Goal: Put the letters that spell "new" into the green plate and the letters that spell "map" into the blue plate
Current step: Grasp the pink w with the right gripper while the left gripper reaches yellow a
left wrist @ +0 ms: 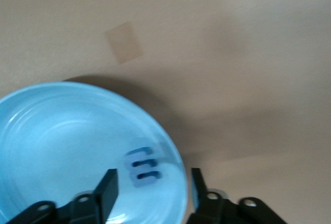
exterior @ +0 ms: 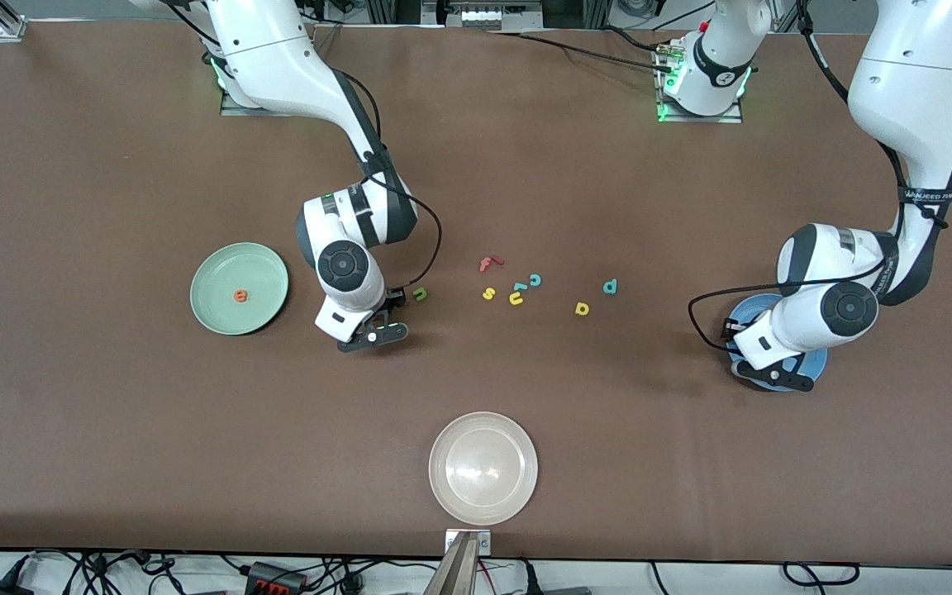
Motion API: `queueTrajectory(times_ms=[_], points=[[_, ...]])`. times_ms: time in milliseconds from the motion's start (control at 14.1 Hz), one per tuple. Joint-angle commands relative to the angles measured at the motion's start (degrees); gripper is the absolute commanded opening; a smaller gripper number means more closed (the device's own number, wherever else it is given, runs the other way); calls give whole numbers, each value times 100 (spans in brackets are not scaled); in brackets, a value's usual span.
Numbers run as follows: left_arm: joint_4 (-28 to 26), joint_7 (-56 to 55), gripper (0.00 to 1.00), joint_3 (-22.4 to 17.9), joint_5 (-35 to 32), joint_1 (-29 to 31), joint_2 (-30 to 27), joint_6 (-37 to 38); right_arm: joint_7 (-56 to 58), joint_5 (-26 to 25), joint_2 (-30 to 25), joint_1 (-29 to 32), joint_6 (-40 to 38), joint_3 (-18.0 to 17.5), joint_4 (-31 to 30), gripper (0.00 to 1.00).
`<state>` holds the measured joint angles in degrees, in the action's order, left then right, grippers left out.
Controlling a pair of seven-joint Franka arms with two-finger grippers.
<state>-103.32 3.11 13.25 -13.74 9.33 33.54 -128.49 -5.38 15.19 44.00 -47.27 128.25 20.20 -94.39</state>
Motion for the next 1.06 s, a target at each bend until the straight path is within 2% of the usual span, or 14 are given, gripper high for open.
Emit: queueTrajectory(times_ms=[0,142,213,426,639,710,852,994], points=[[39,-580,100,632,-32,33,-269,472,134,37,144,8,121,19,61,30],[40,-1563,100,1195,-41,-10,-235,536,151,37,118,34,95,19,61,12],[40,-1707,100,1336,-58,-141,-226,509,151,37,109,25,86,28,70,8],[-30,-1770,100,1373,-85,-686,-77,19,124,63,-127,69,-53,89,61,6],[-48,-2093,100,1338,-129,-1108,143,-124,97,72,-514,200,-974,535,35,6],[-40,-2260,100,1312,-285,-1283,231,-150,142,72,-655,340,-1195,651,-87,6],[-48,-2743,95,1294,-864,-1337,407,-325,265,72,-1058,683,-1364,661,-534,6],[-48,-3052,93,1303,-999,-1451,460,-335,545,37,-1410,973,-1364,687,-991,6]])
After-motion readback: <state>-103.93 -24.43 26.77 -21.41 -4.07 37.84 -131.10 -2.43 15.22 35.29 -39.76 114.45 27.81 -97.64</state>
